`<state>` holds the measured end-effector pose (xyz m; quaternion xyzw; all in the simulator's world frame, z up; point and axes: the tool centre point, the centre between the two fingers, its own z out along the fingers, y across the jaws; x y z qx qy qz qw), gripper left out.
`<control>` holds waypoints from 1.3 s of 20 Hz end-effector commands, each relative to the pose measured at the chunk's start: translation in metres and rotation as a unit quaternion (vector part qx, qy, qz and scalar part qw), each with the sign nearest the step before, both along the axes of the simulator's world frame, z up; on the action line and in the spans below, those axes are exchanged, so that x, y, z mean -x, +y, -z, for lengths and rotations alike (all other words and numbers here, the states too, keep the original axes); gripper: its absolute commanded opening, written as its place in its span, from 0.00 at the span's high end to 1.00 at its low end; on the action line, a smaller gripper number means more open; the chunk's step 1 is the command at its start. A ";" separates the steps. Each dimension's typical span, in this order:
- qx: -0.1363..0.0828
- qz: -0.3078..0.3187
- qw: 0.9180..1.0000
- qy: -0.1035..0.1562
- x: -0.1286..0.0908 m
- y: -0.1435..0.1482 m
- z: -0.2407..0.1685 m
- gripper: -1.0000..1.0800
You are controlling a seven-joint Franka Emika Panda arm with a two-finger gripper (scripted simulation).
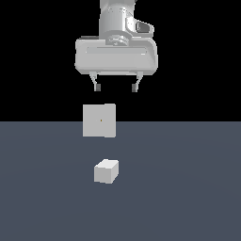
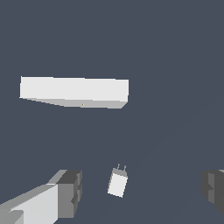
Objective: Plug the charger into the wall socket.
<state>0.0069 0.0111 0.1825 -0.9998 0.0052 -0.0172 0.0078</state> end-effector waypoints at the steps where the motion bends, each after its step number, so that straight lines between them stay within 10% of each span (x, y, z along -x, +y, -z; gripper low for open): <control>1: 0.000 0.000 1.000 0.000 0.000 0.000 0.000 0.04; 26: 0.011 0.080 0.995 -0.054 0.059 0.004 0.065 0.04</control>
